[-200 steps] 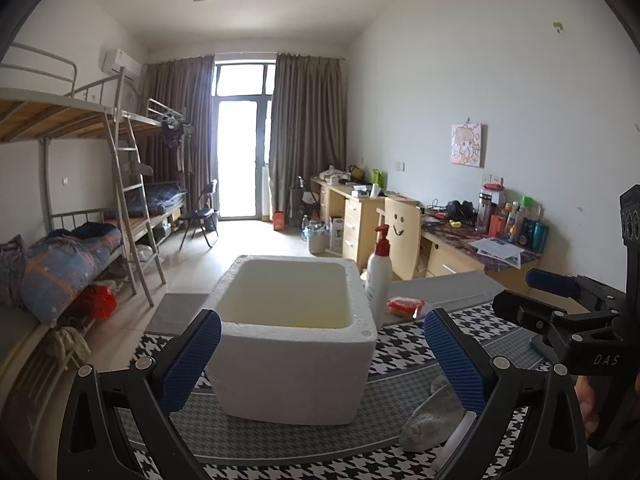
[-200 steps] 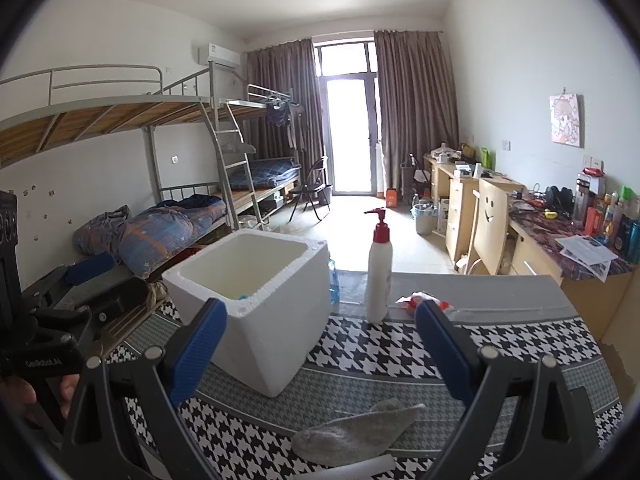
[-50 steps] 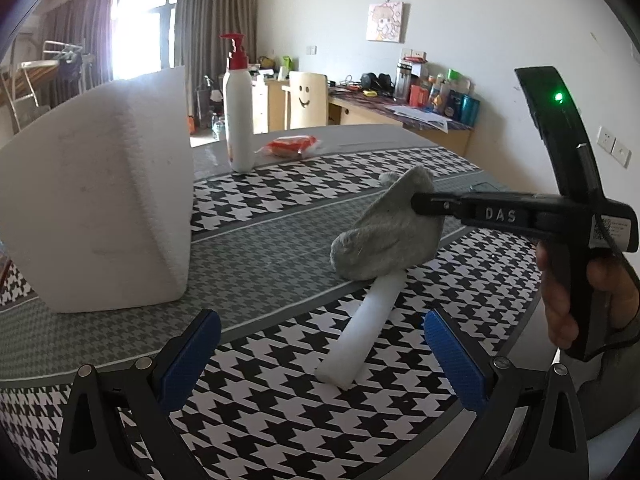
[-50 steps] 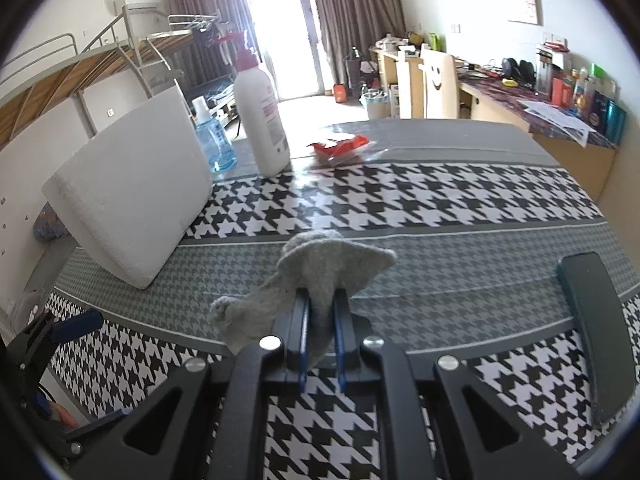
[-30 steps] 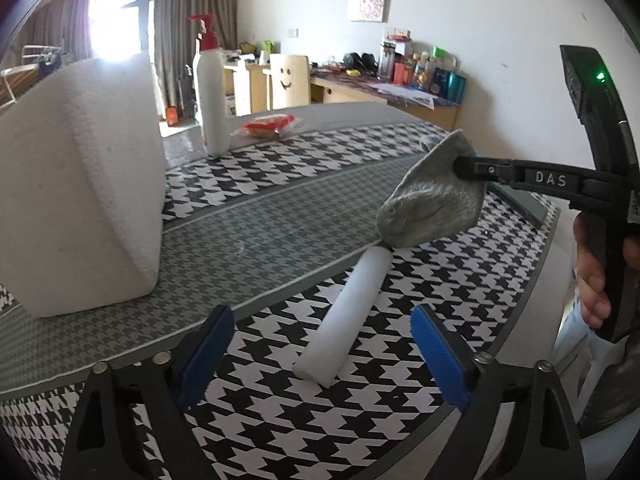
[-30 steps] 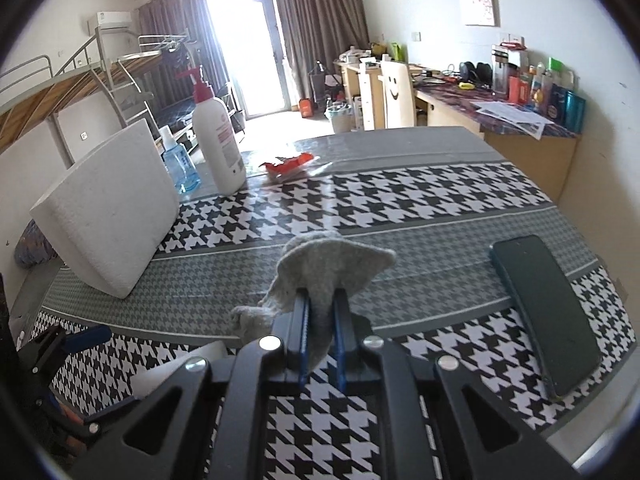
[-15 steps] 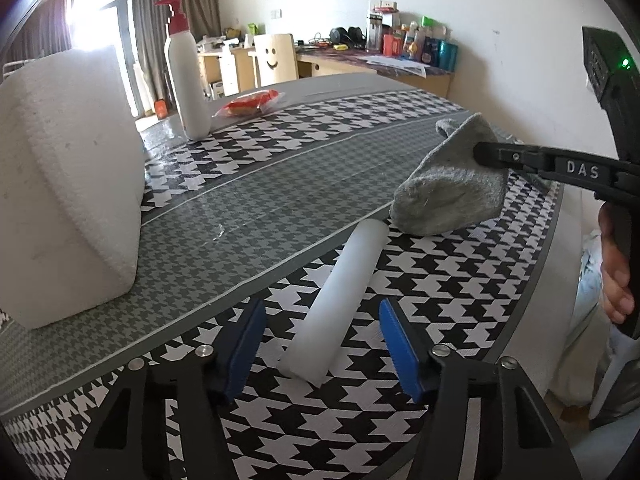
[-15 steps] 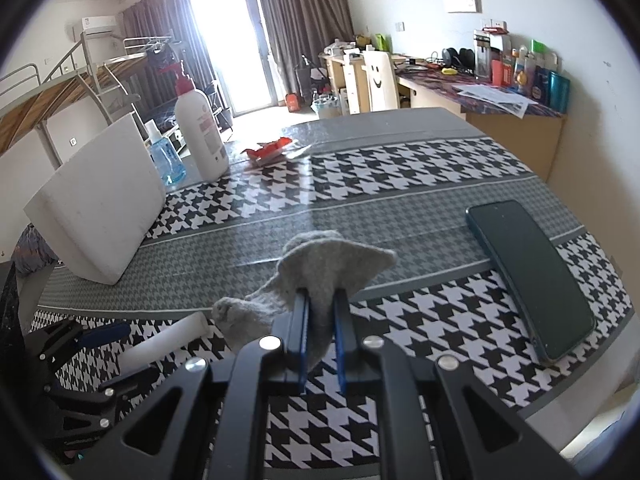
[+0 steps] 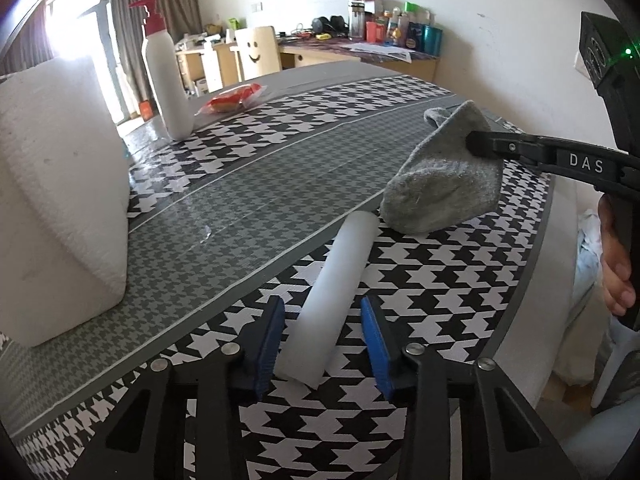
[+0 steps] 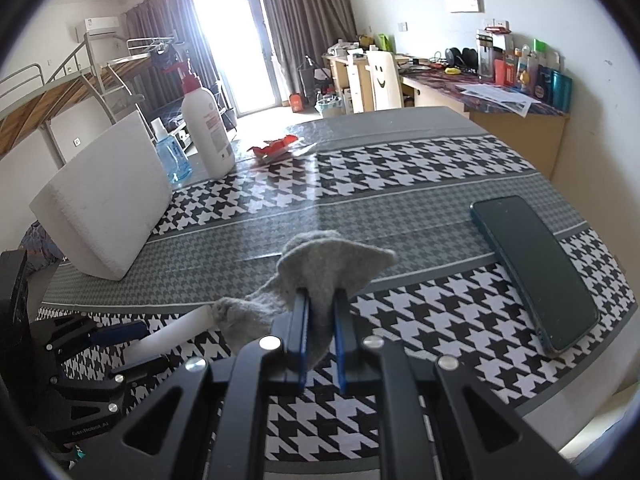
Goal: Organize soft objects
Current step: 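Lower the left gripper onto the white foam tube and close while the right holds the cloth, then carry the grey cloth in the right gripper and foam tube in the left toward the box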
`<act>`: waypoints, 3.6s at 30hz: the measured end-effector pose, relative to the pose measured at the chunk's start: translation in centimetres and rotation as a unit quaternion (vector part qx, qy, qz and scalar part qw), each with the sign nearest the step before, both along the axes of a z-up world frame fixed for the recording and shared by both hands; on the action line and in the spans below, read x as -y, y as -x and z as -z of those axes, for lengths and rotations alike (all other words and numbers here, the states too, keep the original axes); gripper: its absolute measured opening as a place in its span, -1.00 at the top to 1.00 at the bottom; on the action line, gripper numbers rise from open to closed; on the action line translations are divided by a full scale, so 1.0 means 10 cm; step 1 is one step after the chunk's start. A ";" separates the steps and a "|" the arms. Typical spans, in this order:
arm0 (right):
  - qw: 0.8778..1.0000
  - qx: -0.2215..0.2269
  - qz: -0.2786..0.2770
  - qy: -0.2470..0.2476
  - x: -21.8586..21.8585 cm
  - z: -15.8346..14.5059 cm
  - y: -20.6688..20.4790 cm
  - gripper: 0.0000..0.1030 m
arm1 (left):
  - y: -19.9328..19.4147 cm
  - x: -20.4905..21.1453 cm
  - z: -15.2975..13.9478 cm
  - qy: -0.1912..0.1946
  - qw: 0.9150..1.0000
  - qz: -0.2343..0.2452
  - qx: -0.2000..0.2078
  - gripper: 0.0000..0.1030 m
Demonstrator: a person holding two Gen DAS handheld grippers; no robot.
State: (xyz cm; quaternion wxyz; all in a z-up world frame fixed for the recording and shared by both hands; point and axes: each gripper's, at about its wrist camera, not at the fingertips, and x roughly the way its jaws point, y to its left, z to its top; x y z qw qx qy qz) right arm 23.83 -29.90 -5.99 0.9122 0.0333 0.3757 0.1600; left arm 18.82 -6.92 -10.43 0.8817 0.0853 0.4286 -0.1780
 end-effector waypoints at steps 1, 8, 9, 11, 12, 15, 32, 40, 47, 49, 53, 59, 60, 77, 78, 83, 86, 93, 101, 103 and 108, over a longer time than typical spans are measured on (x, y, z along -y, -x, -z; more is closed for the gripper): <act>1.000 0.001 0.000 -0.001 0.00 -0.01 0.00 0.73 | -0.01 0.00 0.00 0.001 1.000 0.004 -0.001 0.20; 1.000 0.005 -0.002 -0.003 0.00 -0.02 0.02 0.73 | -0.04 -0.02 0.00 0.007 1.000 0.002 -0.005 0.47; 1.000 0.006 -0.002 -0.004 0.00 -0.03 0.03 0.73 | -0.04 -0.03 0.00 0.008 1.000 0.001 -0.006 0.50; 1.000 0.008 -0.003 -0.003 0.01 -0.04 0.04 0.73 | -0.04 -0.03 0.00 0.013 1.000 -0.003 -0.006 0.54; 1.000 0.009 -0.004 -0.003 0.01 -0.04 0.04 0.73 | -0.04 -0.04 0.00 0.018 1.000 -0.007 -0.007 0.57; 1.000 0.012 -0.006 -0.005 -0.01 -0.06 0.05 0.73 | -0.04 -0.08 -0.01 0.034 0.999 -0.012 -0.009 0.60; 0.999 0.034 -0.033 -0.019 -0.16 -0.21 0.12 0.73 | 0.18 -0.23 -0.26 0.047 0.997 -0.041 0.036 0.65; 0.998 0.045 -0.042 -0.021 -0.22 -0.29 0.16 0.73 | 0.22 -0.30 -0.36 0.049 0.996 -0.054 0.050 0.65; 0.997 0.058 -0.052 -0.026 -0.30 -0.40 0.18 0.73 | 0.26 -0.34 -0.50 0.051 0.995 -0.058 0.067 0.65; 0.996 0.062 -0.054 -0.027 -0.31 -0.42 0.18 0.73 | 0.28 -0.36 -0.56 0.052 0.994 -0.058 0.074 0.65; 0.995 0.070 -0.060 -0.031 -0.36 -0.48 0.19 0.73 | 0.31 -0.39 -0.65 0.056 0.993 -0.062 0.087 0.65; 0.994 0.079 -0.068 -0.032 -0.41 -0.52 0.18 0.73 | 0.32 -0.41 -0.73 0.054 0.991 -0.070 0.102 0.65; 0.994 0.081 -0.069 -0.033 -0.41 -0.53 0.17 0.73 | 0.33 -0.41 -0.76 0.056 0.990 -0.070 0.106 0.65; 0.988 0.116 -0.087 -0.048 -0.46 -0.73 0.11 0.73 | 0.29 -0.49 -1.09 0.061 0.982 -0.095 0.154 0.65; 0.988 0.118 -0.088 -0.048 -0.46 -0.74 0.10 0.73 | 0.29 -0.49 -1.11 0.063 0.981 -0.095 0.156 0.65; 0.986 0.126 -0.093 -0.052 -0.47 -0.80 0.06 0.73 | 0.28 -0.52 -1.22 0.057 0.978 -0.102 0.174 0.65; 0.986 0.129 -0.093 -0.055 -0.47 -0.82 0.05 0.73 | 0.27 -0.52 -1.27 0.055 0.976 -0.104 0.182 0.65; 0.984 0.141 -0.093 -0.055 -0.48 -0.90 0.04 0.73 | 0.27 -0.53 -1.36 0.051 0.974 -0.100 0.196 0.65; 0.982 0.151 -0.091 -0.060 -0.52 -1.02 0.00 0.73 | 0.23 -0.60 -1.46 0.055 0.971 -0.106 0.207 0.65; 0.982 0.155 -0.090 -0.059 -0.54 -1.05 0.00 0.73 | 0.22 -0.60 -1.49 0.057 0.970 -0.106 0.210 0.65; 0.981 0.159 -0.090 -0.063 -0.58 -1.11 -0.04 0.73 | 0.19 -0.67 -1.55 0.058 0.969 -0.110 0.216 0.65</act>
